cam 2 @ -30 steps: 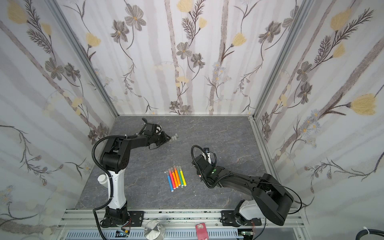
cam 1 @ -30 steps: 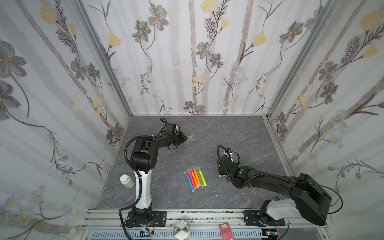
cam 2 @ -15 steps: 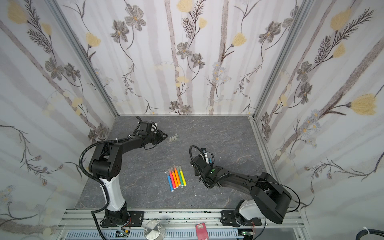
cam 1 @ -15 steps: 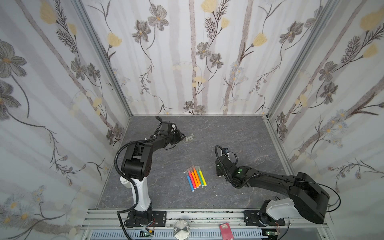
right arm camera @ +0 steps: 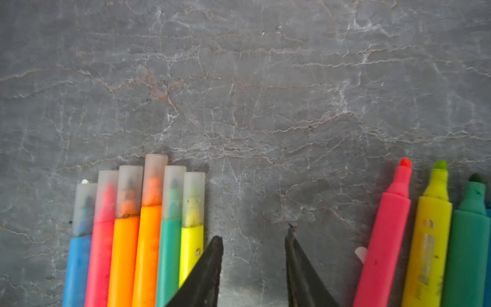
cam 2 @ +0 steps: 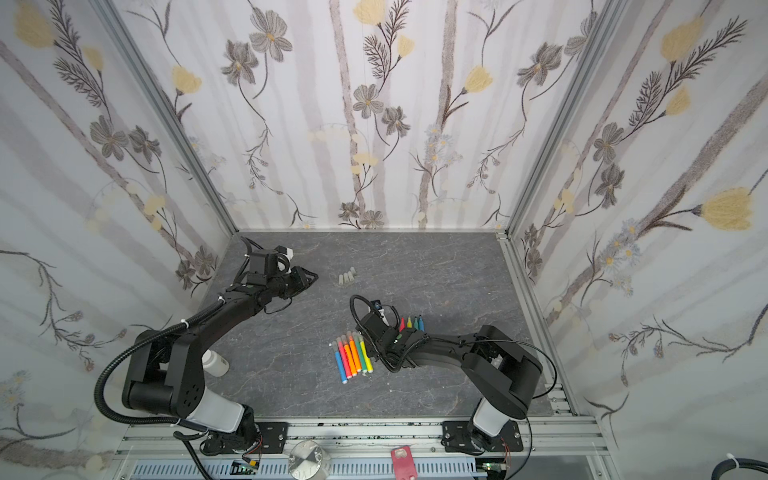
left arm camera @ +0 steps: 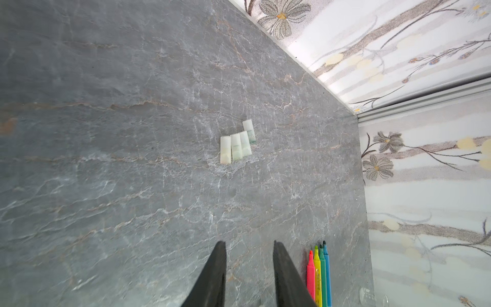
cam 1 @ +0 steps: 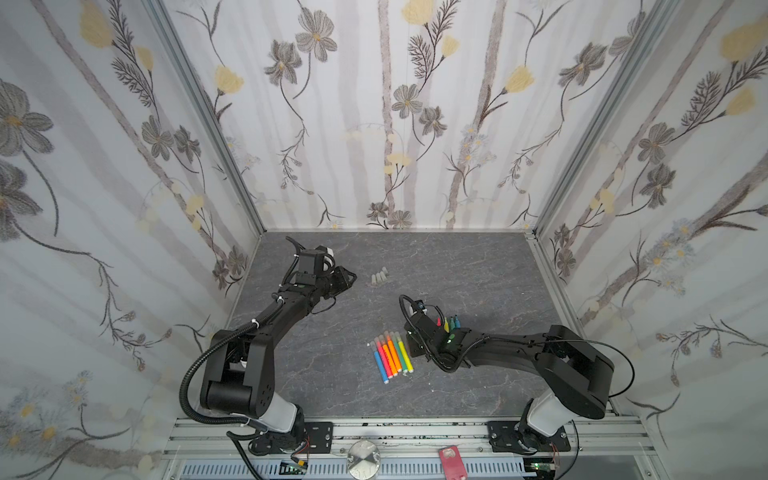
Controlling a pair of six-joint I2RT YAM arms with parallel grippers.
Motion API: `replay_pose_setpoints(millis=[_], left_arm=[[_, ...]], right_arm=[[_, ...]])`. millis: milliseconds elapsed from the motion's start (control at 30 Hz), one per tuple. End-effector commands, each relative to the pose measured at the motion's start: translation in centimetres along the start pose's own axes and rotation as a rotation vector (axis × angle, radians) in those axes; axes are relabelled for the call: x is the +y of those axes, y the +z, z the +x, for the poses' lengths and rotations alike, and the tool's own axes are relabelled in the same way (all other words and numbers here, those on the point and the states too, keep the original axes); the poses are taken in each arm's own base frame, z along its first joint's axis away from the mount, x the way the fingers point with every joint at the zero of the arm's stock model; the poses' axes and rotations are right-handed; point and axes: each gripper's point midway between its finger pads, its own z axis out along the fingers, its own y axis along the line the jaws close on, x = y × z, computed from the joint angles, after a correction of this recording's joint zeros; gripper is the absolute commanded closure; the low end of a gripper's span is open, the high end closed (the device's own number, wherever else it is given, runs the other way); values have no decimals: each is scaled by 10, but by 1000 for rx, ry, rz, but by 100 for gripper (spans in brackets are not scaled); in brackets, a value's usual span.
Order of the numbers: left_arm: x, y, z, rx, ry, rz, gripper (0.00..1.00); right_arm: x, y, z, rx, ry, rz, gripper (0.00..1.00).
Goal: Open the pen caps
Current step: 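Grasp the yellow-green marker with the right gripper while the left gripper returns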
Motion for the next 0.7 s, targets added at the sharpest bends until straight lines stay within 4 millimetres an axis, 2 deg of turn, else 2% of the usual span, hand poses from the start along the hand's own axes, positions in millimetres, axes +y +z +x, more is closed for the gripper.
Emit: replay_pose_setpoints(millis=[0,267,667], left_arm=[[9,-10,10,4,18,-40,70],[22,-21,30,-6,-9,-56,69],[22,-23,31,-11,-8,-53,69]], right_arm=[[9,4,2,20,-14,-25,60],[21,5,4,34,-21,-58,60],[30,6,11,52,-34,-77,60]])
